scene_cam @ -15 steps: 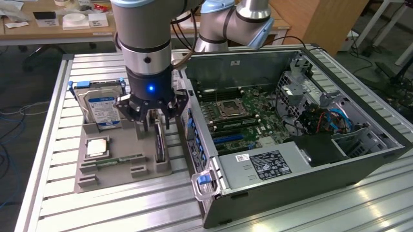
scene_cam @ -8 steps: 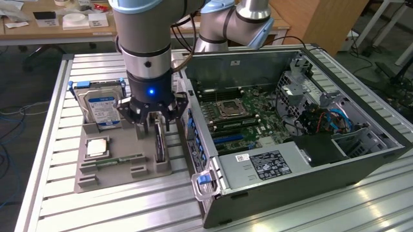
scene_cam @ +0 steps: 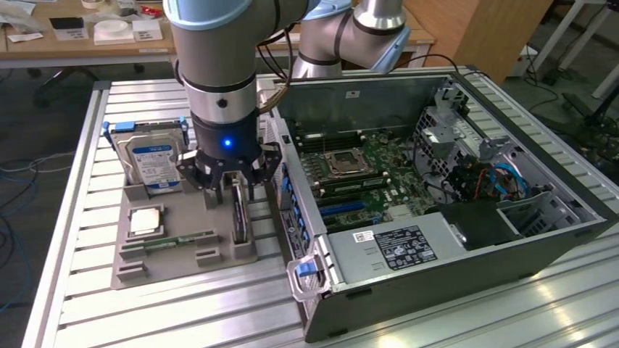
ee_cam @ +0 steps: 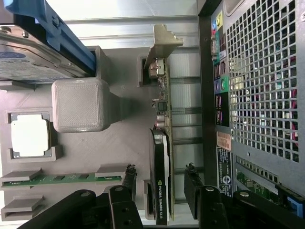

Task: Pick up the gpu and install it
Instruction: 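Pick up the gpu and move the gpu toward the slot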

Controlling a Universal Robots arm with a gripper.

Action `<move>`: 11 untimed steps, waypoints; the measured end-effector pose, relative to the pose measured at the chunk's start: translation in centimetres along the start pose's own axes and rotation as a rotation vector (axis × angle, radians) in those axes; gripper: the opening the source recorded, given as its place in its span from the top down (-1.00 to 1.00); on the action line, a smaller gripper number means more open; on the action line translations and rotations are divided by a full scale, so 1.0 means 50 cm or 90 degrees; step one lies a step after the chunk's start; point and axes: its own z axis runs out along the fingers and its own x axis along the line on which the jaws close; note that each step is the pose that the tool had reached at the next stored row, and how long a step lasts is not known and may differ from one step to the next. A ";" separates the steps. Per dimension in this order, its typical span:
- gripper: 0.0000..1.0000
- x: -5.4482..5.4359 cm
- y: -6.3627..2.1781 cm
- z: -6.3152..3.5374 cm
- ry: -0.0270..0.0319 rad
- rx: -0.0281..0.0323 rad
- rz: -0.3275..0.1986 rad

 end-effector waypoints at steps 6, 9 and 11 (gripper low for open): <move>-0.06 -0.001 0.000 0.008 0.0000 -0.0001 0.000; -0.06 -0.001 0.000 0.008 0.0001 0.0000 0.000; -0.06 -0.001 0.000 0.008 0.0001 0.0000 0.000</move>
